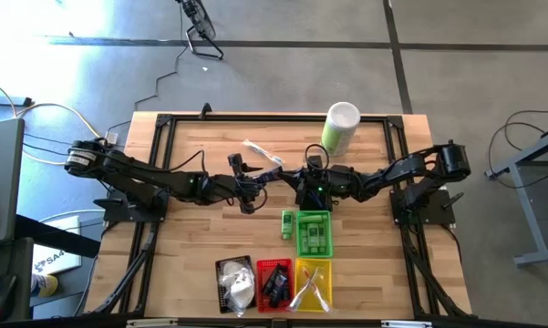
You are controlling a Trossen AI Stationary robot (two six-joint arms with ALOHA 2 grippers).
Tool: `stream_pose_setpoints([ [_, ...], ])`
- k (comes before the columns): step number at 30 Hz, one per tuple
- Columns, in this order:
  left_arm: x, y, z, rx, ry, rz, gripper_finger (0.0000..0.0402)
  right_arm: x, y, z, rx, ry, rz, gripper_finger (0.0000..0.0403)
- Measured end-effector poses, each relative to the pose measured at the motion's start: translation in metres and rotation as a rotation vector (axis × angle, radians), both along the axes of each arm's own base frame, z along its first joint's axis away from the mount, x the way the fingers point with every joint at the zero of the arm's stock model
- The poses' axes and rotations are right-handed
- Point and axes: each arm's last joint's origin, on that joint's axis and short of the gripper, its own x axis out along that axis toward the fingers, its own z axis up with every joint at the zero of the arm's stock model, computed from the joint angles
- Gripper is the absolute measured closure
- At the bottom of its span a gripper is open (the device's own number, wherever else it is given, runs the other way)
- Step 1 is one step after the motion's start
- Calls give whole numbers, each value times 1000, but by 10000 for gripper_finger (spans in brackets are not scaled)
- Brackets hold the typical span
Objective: Pick & Place Travel size toiletries
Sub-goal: Put the blue shave cream into the red bin
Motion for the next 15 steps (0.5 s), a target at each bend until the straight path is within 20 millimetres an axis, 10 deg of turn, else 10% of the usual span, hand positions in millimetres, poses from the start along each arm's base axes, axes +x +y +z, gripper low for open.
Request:
stream_pose_setpoints([
  [15,-16,2,19,-33,-48,5,167,-17,15,20,-5,108,189,400],
])
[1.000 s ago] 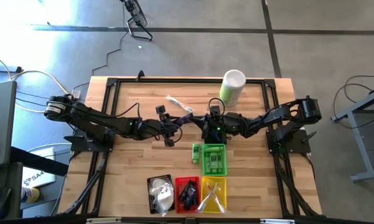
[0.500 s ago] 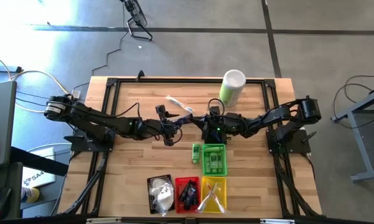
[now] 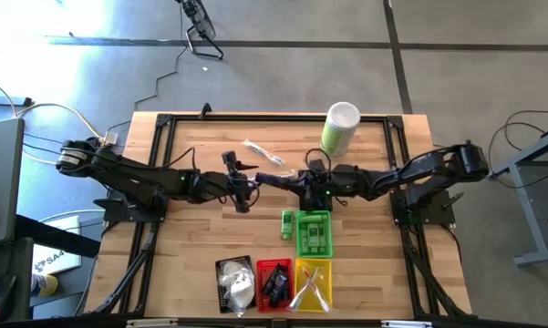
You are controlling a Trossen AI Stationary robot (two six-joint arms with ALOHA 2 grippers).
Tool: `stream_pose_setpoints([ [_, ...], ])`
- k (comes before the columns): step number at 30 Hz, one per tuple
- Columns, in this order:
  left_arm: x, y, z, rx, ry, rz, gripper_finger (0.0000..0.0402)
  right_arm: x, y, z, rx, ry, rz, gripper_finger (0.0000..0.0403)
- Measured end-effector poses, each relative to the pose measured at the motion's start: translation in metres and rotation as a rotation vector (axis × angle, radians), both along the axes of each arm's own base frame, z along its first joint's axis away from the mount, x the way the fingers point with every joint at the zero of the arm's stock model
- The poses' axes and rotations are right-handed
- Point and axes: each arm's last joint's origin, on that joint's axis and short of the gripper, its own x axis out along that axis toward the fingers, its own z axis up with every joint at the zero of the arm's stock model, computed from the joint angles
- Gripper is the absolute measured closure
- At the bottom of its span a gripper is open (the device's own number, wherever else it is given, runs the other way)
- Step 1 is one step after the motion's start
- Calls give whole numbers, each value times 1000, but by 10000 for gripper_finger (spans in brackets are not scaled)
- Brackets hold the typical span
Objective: Pick & Place Travel size toiletries
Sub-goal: Put the blue shave cream into the red bin
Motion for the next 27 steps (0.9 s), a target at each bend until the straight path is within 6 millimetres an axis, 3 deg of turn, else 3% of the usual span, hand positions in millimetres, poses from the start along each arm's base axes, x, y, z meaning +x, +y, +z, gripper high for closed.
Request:
stream_pose_setpoints([
  [9,-5,1,4,-167,-83,45,168,-7,28,3,-5,38,88,400],
  [21,-14,-12,-14,-397,56,-11,168,-15,49,13,-131,-19,-79,400],
  [27,-19,-14,-20,-410,89,62,168,-18,60,17,-112,-38,51,400],
])
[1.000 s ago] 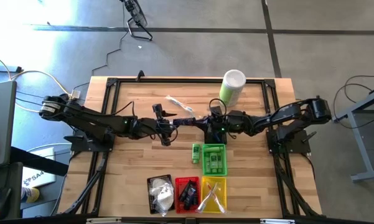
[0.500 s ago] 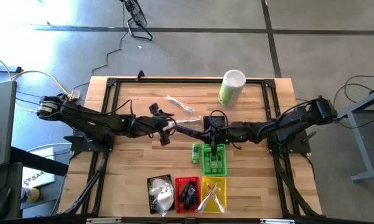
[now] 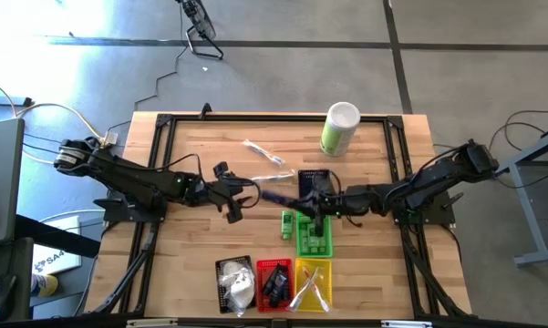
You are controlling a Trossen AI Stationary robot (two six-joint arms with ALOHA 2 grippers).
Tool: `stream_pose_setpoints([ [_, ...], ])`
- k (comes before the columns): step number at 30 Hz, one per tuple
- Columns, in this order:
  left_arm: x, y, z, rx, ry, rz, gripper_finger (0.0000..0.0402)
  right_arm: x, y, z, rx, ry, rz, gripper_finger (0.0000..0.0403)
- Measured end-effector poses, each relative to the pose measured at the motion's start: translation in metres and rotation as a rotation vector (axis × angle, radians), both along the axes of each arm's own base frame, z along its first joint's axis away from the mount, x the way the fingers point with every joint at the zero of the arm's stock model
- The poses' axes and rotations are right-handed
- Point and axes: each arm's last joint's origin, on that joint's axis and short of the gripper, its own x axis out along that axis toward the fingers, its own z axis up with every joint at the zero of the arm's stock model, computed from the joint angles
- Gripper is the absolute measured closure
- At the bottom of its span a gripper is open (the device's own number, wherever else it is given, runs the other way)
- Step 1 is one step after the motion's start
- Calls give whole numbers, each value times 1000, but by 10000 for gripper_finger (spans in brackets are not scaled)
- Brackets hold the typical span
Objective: Pick & Place Travel size toiletries
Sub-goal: Put the blue shave cream into the red bin
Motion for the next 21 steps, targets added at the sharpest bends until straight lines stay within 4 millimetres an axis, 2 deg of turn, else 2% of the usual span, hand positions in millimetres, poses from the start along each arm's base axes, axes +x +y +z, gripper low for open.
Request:
stream_pose_setpoints([
  [4,-2,2,2,29,-9,44,168,-2,9,-3,80,43,154,400],
  [11,-4,4,4,58,-16,82,168,-8,29,-11,178,180,300,400],
  [16,-4,4,4,58,-18,81,168,-4,42,1,104,354,310,400],
  [21,-4,4,4,58,-18,82,168,-2,44,15,-41,467,319,400],
])
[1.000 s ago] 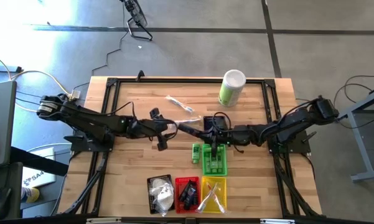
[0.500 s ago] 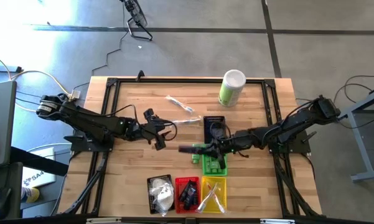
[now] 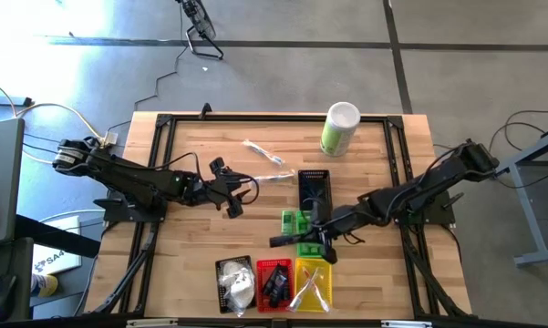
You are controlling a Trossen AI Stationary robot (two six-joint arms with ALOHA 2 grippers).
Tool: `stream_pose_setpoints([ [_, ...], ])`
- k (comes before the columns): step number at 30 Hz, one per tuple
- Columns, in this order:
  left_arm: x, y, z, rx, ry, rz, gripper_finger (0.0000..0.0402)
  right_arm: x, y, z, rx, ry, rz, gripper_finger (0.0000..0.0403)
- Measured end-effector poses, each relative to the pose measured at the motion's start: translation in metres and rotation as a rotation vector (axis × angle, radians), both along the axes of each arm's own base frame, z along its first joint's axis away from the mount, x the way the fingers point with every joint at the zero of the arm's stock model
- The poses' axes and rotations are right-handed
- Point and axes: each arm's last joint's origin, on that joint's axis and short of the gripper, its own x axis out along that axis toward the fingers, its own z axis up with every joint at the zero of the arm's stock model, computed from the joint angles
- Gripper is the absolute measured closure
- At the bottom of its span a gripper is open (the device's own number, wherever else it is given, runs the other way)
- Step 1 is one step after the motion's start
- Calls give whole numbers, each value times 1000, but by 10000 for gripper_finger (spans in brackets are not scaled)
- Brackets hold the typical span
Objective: Pick & Place Travel size toiletries
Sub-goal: Put the blue shave cream into the red bin
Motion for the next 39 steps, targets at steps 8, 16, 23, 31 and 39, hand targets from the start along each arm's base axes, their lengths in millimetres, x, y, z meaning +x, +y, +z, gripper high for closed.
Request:
stream_pose_setpoints([
  [8,0,2,1,41,-8,48,168,3,6,-4,-22,25,176,400],
  [16,-1,3,2,75,-18,97,168,23,15,-24,-49,51,249,400],
  [23,-1,3,2,75,-18,99,168,51,30,-28,-122,168,393,400],
  [31,-1,3,2,75,-18,99,168,78,44,-29,-162,169,586,400],
  [39,-1,3,1,71,-17,94,168,83,46,-37,-191,175,600,400],
])
